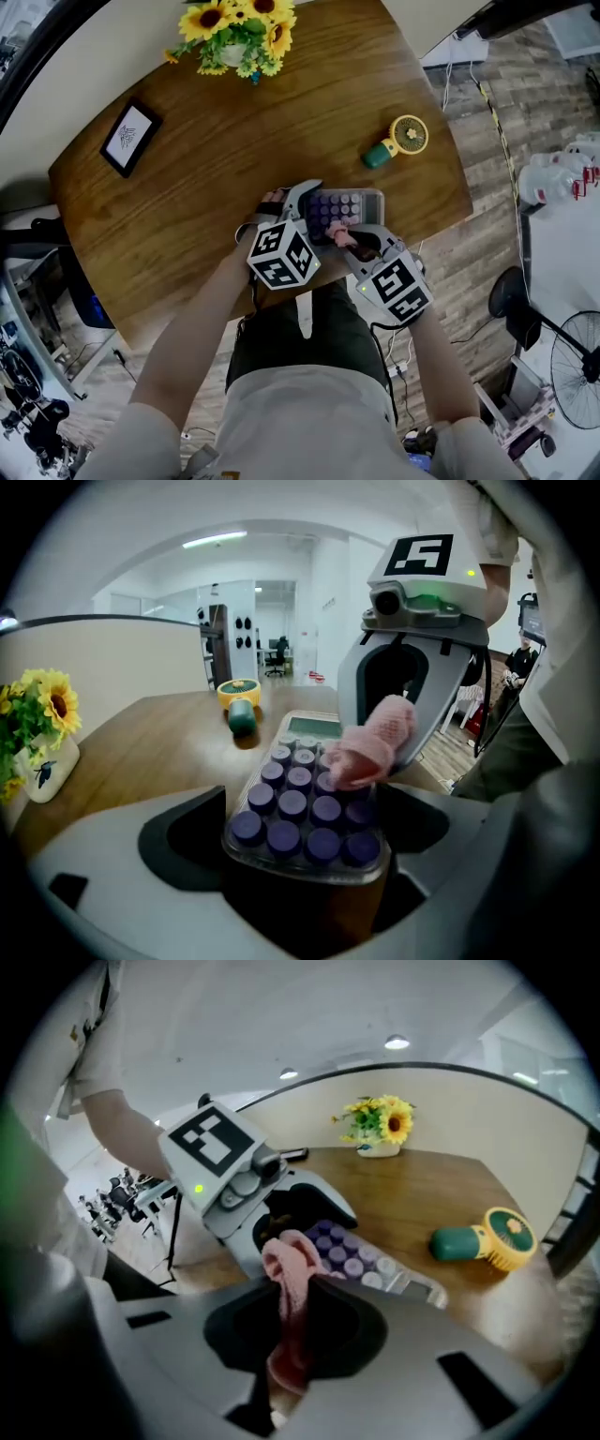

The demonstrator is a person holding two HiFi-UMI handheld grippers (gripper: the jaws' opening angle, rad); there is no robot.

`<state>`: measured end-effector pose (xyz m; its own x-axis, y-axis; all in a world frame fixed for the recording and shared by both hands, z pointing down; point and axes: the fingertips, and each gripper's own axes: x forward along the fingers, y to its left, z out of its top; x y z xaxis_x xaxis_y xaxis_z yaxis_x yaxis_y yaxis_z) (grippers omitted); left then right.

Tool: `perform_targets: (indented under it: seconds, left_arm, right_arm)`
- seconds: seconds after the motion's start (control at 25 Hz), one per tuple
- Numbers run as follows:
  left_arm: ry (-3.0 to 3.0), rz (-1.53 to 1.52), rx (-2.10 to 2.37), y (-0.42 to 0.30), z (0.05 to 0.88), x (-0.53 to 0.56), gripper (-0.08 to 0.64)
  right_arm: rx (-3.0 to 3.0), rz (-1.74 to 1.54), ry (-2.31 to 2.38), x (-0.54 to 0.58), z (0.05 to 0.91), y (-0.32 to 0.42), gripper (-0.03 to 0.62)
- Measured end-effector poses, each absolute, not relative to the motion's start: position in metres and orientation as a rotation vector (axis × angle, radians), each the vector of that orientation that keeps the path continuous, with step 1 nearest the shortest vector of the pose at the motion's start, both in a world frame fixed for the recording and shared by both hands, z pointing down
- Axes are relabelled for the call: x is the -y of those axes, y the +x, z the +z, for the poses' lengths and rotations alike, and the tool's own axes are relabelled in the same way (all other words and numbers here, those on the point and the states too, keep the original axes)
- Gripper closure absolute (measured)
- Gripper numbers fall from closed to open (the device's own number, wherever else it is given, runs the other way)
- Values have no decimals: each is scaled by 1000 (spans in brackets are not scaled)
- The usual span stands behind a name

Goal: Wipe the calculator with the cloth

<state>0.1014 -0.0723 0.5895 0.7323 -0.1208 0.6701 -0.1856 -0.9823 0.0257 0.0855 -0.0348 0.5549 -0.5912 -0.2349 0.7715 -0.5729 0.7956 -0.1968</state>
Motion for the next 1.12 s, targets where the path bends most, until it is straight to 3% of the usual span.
perform_targets:
  seconds: [0.16, 0.32, 0.56, 1.12]
  left_arm:
    - [2844, 1082, 254, 102, 589, 72, 66]
    - [2872, 1059, 268, 102, 587, 72, 66]
    - [2865, 1062, 263, 103, 586, 72, 66]
    - [2850, 1076, 239, 101, 588, 72, 66]
  right_arm:
    - [2147, 650, 476, 10, 558, 101, 548]
    - [2232, 756, 718, 55, 535, 120, 546]
    - [2287, 513, 838, 119, 529, 89, 543]
    - [2294, 443, 480, 62, 553, 43, 547]
